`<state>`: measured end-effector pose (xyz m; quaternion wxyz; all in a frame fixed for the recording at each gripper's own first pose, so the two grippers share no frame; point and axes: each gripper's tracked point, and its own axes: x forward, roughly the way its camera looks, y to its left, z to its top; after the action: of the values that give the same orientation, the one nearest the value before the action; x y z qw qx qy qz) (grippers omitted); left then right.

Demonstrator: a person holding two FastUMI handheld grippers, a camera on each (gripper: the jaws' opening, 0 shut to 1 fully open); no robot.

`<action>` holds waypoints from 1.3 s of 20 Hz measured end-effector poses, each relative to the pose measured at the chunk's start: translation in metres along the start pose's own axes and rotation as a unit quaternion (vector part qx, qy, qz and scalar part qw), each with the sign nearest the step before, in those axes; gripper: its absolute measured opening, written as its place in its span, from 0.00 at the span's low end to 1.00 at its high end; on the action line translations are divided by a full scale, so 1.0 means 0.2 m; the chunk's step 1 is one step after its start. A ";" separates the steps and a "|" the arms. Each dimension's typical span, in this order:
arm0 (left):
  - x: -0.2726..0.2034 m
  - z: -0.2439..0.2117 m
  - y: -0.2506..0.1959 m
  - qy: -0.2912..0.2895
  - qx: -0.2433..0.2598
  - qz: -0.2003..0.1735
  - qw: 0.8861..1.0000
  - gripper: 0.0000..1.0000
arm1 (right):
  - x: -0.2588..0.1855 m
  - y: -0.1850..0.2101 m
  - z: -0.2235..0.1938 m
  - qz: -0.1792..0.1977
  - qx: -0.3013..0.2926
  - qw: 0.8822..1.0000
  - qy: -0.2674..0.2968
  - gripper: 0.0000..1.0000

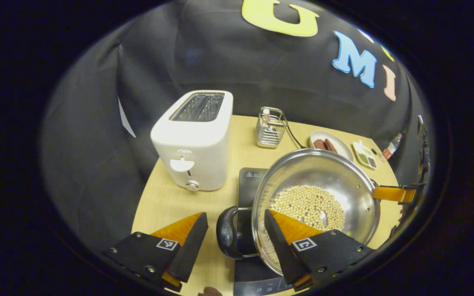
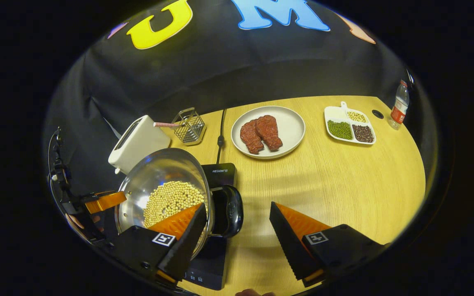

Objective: First push the handle of the pot to place it horizontally, then grasp the pot with both hands and set it on the induction cooktop.

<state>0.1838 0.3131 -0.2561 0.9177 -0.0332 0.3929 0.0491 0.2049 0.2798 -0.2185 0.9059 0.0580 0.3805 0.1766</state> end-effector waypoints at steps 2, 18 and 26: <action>-0.08 0.06 -0.03 -0.024 0.006 0.008 1.000 0.82 | -0.08 -0.05 0.02 -0.007 -0.010 1.000 -0.011 0.98; -0.80 0.40 -0.71 -0.187 0.052 0.098 0.976 0.82 | -0.87 -0.61 0.34 -0.046 -0.037 0.983 -0.173 0.98; -1.20 0.49 -1.25 -0.301 0.054 0.070 0.949 0.84 | -1.34 -0.87 0.38 -0.088 -0.089 0.950 -0.288 0.98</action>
<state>0.1174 0.0593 -0.0088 0.9880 0.0605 0.1016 0.0998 0.1327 0.0230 -0.0271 0.9903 -0.0080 0.0899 0.1053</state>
